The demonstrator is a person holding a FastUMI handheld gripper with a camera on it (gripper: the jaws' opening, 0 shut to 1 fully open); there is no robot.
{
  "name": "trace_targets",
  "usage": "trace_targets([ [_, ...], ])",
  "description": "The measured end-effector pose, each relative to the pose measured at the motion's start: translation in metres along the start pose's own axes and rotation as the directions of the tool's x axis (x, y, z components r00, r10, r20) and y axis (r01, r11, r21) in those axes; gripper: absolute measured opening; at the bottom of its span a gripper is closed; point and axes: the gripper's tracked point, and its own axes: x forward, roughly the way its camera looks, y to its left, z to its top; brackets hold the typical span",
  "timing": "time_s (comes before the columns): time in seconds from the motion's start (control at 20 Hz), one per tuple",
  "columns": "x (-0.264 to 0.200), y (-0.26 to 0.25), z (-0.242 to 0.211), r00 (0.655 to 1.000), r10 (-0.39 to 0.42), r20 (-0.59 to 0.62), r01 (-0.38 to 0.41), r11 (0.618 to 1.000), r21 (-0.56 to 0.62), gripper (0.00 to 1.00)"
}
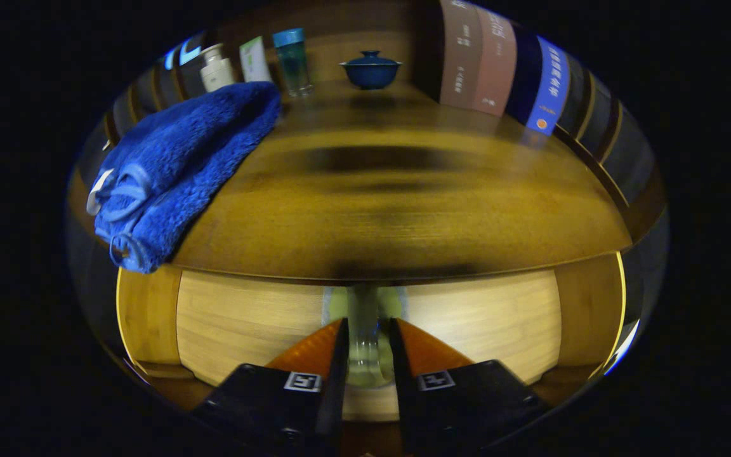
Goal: Pull open the drawer, take out the items inside it, and place them on the countertop above the cabinet.
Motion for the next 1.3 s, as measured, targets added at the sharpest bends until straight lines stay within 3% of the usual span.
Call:
trace_targets([
  [0.05, -0.004, 0.001, -0.003, 1.0, 0.003, 0.001, -0.003, 1.0, -0.014, 0.18],
  [0.3, -0.018, 0.007, -0.009, 1.0, 0.03, -0.007, -0.03, 1.0, 0.009, 0.18],
  [0.75, -0.095, 0.017, -0.003, 0.994, 0.076, 0.084, -0.076, 0.997, -0.002, 0.18],
  [1.05, -0.142, 0.023, 0.033, 0.982, 0.101, 0.159, -0.099, 0.995, -0.018, 0.18],
  [1.3, -0.141, 0.014, 0.089, 0.979, 0.072, 0.192, -0.073, 0.997, -0.002, 0.18],
])
